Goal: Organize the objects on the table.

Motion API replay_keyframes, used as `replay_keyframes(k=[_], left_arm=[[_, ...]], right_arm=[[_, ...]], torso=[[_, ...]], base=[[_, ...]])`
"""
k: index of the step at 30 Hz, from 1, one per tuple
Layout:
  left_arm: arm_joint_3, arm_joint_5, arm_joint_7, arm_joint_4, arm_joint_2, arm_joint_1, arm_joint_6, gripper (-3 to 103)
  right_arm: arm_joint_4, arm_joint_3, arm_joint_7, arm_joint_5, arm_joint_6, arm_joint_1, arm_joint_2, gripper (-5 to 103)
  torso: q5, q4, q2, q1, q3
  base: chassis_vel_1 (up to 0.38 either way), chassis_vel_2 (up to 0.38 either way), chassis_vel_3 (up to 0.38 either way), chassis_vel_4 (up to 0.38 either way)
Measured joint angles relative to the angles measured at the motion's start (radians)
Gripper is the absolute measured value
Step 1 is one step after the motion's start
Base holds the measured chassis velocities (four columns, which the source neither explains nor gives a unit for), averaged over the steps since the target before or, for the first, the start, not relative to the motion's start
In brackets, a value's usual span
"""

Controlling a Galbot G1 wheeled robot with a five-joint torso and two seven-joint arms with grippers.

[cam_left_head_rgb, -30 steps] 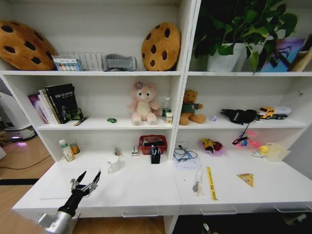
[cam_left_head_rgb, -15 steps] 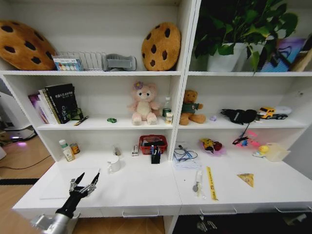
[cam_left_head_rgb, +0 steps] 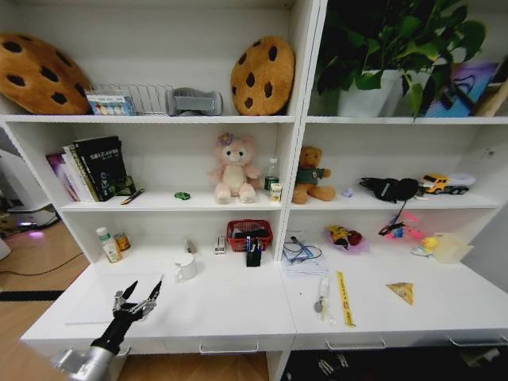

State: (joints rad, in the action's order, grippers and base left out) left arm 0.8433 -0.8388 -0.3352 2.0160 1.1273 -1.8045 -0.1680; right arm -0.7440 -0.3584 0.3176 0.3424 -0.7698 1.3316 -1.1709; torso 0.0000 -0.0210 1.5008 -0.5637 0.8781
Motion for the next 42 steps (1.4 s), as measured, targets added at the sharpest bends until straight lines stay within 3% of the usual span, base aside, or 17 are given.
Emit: replay_keyframes(k=[5, 14, 18, 26, 30, 33, 42], left_arm=[[0.0, 0.001, -0.002, 0.0, 0.005, -0.004, -0.001, 100], [-0.007, 0.008, -0.01, 0.002, 0.015, -0.007, -0.004, 100], [-0.012, 0.014, -0.015, 0.005, 0.023, -0.004, -0.006, 100], [-0.017, 0.014, -0.02, 0.012, 0.034, 0.001, -0.007, 100], [-0.013, 0.013, -0.029, 0.013, 0.039, -0.002, -0.01, 100], [-0.011, 0.006, -0.035, 0.014, 0.047, -0.007, -0.01, 100], [-0.01, 0.001, -0.036, 0.013, 0.054, 0.002, -0.01, 100]], right_arm=[[-0.138, -0.02, 0.041, -0.009, -0.024, 0.141, 0.016, 98], [-0.358, -0.063, 0.066, -0.041, -0.031, 0.41, 0.018, 100], [-0.569, -0.098, 0.041, -0.02, -0.032, 0.555, 0.011, 100], [-0.794, -0.189, 0.018, -0.001, -0.032, 0.651, 0.033, 100], [-0.942, -0.239, -0.039, -0.006, -0.031, 0.697, 0.041, 100], [-1.06, -0.282, -0.129, -0.067, -0.017, 0.718, 0.03, 100], [-1.168, -0.369, -0.22, -0.092, 0.022, 0.713, 0.022, 100]], torso=[[0.0, -0.0002, 0.0, 0.0, 0.0], [-0.0001, -0.0005, 0.0, 0.0, 0.0], [-0.0001, -0.0002, 0.0, 0.0, 0.0], [-0.0001, -0.0001, 0.0, 0.0, 0.0], [-0.0002, -0.0001, 0.0, 0.0, 0.0], [-0.0001, -0.0003, 0.0, 0.0, 0.0], [0.0001, -0.0003, 0.0, 0.0, 0.0]], base=[[0.0, 0.0, 0.0, 0.0], [0.0, 0.0, 0.0, 0.0], [0.0, 0.0, 0.0, 0.0], [0.0, 0.0, 0.0, 0.0], [0.0, 0.0, 0.0, 0.0], [0.0, 0.0, 0.0, 0.0], [0.0, 0.0, 0.0, 0.0]])
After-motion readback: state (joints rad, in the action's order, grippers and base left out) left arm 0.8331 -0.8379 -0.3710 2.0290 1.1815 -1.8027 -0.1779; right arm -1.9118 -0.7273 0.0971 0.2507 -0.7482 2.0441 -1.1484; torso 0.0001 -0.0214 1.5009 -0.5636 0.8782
